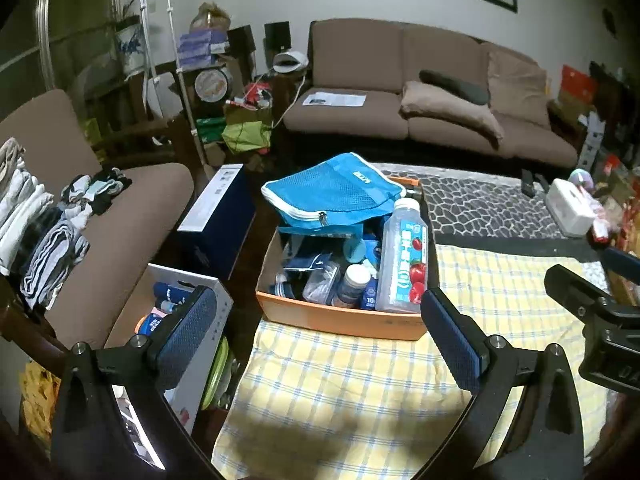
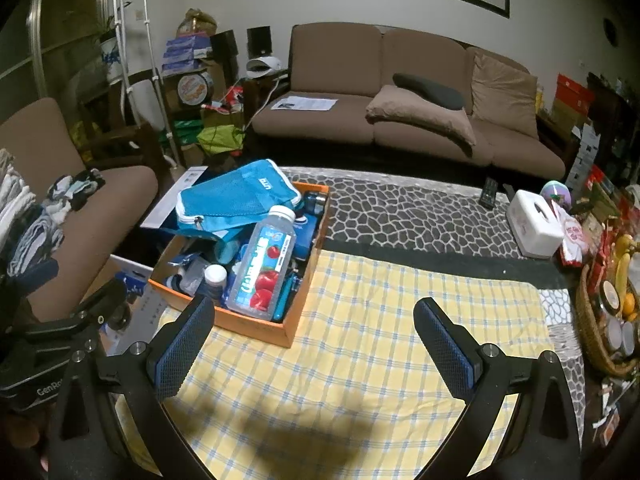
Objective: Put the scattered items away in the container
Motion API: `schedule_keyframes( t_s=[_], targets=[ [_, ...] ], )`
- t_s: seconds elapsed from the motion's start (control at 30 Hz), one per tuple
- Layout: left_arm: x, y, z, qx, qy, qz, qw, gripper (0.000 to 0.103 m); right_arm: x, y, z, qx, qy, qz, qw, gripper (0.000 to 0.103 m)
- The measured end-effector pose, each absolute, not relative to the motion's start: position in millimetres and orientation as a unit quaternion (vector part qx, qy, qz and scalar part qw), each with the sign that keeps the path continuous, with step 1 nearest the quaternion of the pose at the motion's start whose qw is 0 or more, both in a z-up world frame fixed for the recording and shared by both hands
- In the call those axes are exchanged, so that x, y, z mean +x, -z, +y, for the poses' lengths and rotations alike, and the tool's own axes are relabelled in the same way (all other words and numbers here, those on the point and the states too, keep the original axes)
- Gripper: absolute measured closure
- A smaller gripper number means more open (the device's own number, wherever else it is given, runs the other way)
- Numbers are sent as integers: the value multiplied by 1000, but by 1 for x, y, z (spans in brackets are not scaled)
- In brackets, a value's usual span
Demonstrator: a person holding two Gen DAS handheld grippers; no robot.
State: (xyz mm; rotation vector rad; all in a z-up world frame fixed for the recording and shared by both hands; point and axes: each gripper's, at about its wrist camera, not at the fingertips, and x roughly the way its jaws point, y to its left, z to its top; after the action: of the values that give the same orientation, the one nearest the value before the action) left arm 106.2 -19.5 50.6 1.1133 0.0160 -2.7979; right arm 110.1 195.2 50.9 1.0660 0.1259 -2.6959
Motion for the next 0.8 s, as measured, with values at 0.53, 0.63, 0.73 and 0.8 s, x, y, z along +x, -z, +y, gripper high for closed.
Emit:
schedule_keyframes(
  t_s=[0.53,0.63,0.73,0.8],
  targets=[
    [106,-51,-20,368,927,4,68,1,110,-51,193,365,922,48,117,2],
    [106,-50,-20,367,928,4,68,1,109,-51,193,364,923,50,115,2],
    [106,-49,-20,367,928,4,68,1,110,-51,194,364,923,50,115,2],
    [106,-49,-20,370,927,5,68,1,111,-51,194,364,923,50,114,2]
  ],
)
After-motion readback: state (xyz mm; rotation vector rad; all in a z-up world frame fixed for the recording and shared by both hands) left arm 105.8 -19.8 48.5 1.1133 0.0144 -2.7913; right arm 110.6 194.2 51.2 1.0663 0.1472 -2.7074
